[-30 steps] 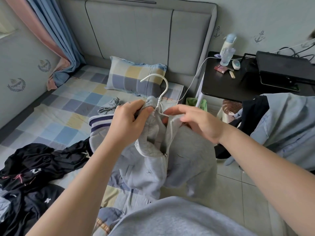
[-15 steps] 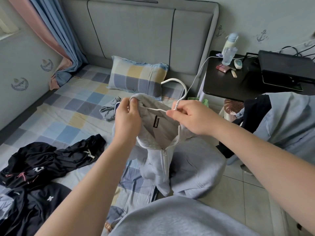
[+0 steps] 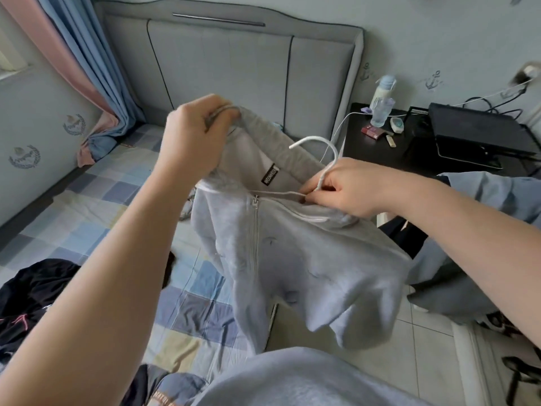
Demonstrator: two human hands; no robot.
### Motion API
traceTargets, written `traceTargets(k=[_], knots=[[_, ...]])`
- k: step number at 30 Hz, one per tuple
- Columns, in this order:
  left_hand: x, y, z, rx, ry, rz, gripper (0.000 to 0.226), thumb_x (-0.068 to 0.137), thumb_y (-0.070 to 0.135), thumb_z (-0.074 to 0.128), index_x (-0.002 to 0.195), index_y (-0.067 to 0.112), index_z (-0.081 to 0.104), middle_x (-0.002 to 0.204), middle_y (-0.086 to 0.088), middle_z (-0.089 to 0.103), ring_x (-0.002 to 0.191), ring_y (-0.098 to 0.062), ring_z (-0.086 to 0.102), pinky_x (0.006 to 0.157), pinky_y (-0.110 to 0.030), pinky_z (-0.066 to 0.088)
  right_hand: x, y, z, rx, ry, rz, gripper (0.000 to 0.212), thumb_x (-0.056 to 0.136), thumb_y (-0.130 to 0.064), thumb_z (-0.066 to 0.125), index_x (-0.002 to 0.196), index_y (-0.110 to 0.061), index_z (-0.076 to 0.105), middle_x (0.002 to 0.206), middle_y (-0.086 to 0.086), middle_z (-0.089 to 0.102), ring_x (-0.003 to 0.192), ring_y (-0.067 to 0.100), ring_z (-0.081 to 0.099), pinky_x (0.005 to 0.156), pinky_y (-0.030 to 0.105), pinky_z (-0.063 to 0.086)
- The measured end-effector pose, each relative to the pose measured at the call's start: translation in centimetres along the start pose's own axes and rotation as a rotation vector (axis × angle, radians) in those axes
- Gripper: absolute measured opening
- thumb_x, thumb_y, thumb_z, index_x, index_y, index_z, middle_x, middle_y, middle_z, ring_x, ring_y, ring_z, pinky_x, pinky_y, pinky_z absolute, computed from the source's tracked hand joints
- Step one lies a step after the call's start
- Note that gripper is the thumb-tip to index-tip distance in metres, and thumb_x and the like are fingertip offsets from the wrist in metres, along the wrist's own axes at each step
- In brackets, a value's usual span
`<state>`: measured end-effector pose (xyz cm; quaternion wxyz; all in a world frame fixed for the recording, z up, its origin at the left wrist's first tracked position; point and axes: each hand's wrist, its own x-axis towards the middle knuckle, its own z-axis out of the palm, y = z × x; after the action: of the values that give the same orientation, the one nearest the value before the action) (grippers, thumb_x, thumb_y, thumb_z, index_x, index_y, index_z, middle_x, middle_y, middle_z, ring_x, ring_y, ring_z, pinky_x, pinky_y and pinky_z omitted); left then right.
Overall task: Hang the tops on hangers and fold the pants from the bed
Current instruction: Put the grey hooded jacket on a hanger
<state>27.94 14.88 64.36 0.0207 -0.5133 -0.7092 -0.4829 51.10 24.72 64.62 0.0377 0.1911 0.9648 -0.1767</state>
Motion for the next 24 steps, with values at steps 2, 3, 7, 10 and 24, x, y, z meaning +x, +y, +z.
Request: traceTargets(k=[2, 3, 7, 10, 24], knots=[[0.5, 0.9, 0.2, -0.040, -0.076, 0.047, 0.019, 0.094, 0.032, 0.062, 0.089, 0.017, 0.072, 0.072, 0.000, 0.065, 0.063, -0.004, 0.051, 0.063, -0.023, 0.043, 0.3, 0.2, -0.8, -0.066, 0.048, 0.004, 0.028, 0.102, -0.027, 0.051, 0.109, -0.016, 0.076, 0.111, -0.008, 0.074, 0.106, 0.014, 0.063, 0.097, 0.035, 0.047], [0.4, 1.3, 0.8, -0.038, -0.154, 0.057, 0.020, 0.094, 0.030, 0.063, 0.089, 0.014, 0.072, 0.073, -0.006, 0.064, 0.061, -0.005, 0.048, 0.060, -0.023, 0.041, 0.5, 0.2, -1.4, -0.068, 0.115, -0.002, 0.029, 0.102, -0.027, 0.052, 0.101, -0.012, 0.076, 0.101, -0.006, 0.075, 0.098, 0.014, 0.064, 0.092, 0.035, 0.048], [-1.1, 1.0, 2.7, 0.010, -0.424, 0.079, 0.018, 0.097, 0.028, 0.063, 0.098, 0.013, 0.072, 0.079, -0.011, 0.068, 0.060, -0.006, 0.050, 0.060, -0.020, 0.041, 0.6, -0.2, -2.1, 0.090, 0.303, -0.005, 0.040, 0.100, -0.022, 0.053, 0.067, -0.007, 0.069, 0.062, -0.021, 0.065, 0.061, -0.003, 0.060, 0.062, 0.006, 0.037], [-1.9, -0.2, 2.6, -0.123, -0.340, -0.014, 0.023, 0.095, 0.047, 0.056, 0.102, 0.032, 0.072, 0.095, 0.004, 0.067, 0.081, 0.002, 0.059, 0.073, -0.010, 0.044, 0.1, -0.1, -1.4, 0.233, 0.347, 0.046, 0.044, 0.100, -0.023, 0.056, 0.062, -0.005, 0.070, 0.061, -0.006, 0.068, 0.048, 0.004, 0.059, 0.059, 0.004, 0.039], [-5.3, -8.5, 2.8, 0.138, -0.265, -0.146, 0.011, 0.099, 0.027, 0.059, 0.098, 0.016, 0.055, 0.074, 0.003, 0.060, 0.070, -0.025, 0.058, 0.059, -0.035, 0.043, -1.9, 2.2, -1.6, 0.452, 0.377, -0.038, 0.032, 0.100, -0.020, 0.058, 0.076, -0.003, 0.072, 0.054, -0.003, 0.059, 0.051, 0.014, 0.053, 0.065, 0.013, 0.044]])
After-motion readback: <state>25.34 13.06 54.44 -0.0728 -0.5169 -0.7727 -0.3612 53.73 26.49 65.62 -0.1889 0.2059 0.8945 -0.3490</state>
